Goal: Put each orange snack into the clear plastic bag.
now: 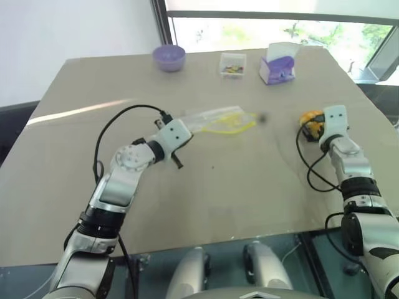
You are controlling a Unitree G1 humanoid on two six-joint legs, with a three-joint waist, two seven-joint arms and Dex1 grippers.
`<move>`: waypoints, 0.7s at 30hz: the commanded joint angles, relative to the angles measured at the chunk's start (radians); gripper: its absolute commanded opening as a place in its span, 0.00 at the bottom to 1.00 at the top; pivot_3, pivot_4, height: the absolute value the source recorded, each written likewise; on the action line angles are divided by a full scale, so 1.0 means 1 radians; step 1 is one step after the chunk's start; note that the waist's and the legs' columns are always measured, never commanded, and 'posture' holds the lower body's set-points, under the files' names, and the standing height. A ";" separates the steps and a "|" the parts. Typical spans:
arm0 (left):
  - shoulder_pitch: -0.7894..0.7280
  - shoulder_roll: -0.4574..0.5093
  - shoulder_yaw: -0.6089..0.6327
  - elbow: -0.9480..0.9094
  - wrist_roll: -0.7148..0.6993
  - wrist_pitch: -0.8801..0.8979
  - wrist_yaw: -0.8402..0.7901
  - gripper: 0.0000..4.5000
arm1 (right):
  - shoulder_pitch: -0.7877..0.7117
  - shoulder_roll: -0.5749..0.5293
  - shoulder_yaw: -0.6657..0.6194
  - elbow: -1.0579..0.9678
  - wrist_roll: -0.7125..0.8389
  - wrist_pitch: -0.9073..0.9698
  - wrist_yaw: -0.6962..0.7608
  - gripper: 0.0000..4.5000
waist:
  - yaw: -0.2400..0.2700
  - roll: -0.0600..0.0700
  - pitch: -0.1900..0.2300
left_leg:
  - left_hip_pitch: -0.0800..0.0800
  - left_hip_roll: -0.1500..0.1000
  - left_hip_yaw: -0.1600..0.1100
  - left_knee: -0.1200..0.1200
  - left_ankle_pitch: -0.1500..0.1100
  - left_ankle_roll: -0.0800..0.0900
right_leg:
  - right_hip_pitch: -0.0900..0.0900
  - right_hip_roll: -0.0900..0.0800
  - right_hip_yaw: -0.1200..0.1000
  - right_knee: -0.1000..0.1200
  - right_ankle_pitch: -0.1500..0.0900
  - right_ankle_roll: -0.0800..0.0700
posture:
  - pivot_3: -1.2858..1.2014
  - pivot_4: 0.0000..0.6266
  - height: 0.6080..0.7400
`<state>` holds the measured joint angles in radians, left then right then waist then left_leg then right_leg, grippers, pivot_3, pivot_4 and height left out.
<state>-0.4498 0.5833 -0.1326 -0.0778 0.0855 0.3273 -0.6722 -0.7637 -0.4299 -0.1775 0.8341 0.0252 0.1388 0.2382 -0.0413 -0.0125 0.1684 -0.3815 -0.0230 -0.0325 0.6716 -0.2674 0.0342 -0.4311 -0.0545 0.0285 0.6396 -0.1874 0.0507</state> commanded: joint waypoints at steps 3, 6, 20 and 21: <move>0.004 -0.006 0.026 -0.065 -0.012 0.029 0.017 0.00 | 0.049 -0.005 -0.006 -0.101 0.044 -0.056 0.074 0.32 | 0.000 0.000 0.000 | 0.001 0.000 0.000 0.000 0.000 0.000 | 0.000 0.001 0.000 0.000 0.000 0.000 | 0.52 0.24 1.00; 0.003 -0.016 0.030 -0.080 -0.023 0.056 0.022 0.00 | 0.123 -0.007 0.003 -0.323 0.104 -0.046 0.177 0.32 | 0.001 0.001 0.001 | 0.000 0.001 -0.001 -0.001 0.000 0.000 | 0.000 0.001 -0.001 0.000 0.000 0.000 | 0.52 0.24 1.00; -0.042 -0.045 0.010 -0.048 -0.021 0.046 0.023 0.00 | 0.320 -0.020 0.196 -1.124 0.377 0.414 0.403 0.32 | 0.009 0.001 0.001 | -0.001 0.001 -0.002 0.001 0.000 0.000 | -0.001 0.001 -0.002 0.001 -0.001 0.000 | 0.52 0.24 1.00; -0.045 -0.046 0.010 -0.045 -0.021 0.044 0.022 0.00 | 0.309 -0.013 0.209 -1.120 0.376 0.421 0.403 0.32 | 0.009 0.001 0.001 | -0.001 0.001 -0.002 0.001 0.000 0.000 | -0.001 0.001 -0.002 0.001 -0.001 0.000 | 0.52 0.24 1.00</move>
<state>-0.4690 0.5394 -0.1282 -0.1088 0.0732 0.3893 -0.6508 -0.4160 -0.4571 0.0140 -0.2451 0.3856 0.5478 0.6432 -0.0318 -0.0115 0.1698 -0.3825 -0.0218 -0.0344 0.6722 -0.2674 0.0341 -0.4321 -0.0538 0.0262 0.6403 -0.1879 0.0510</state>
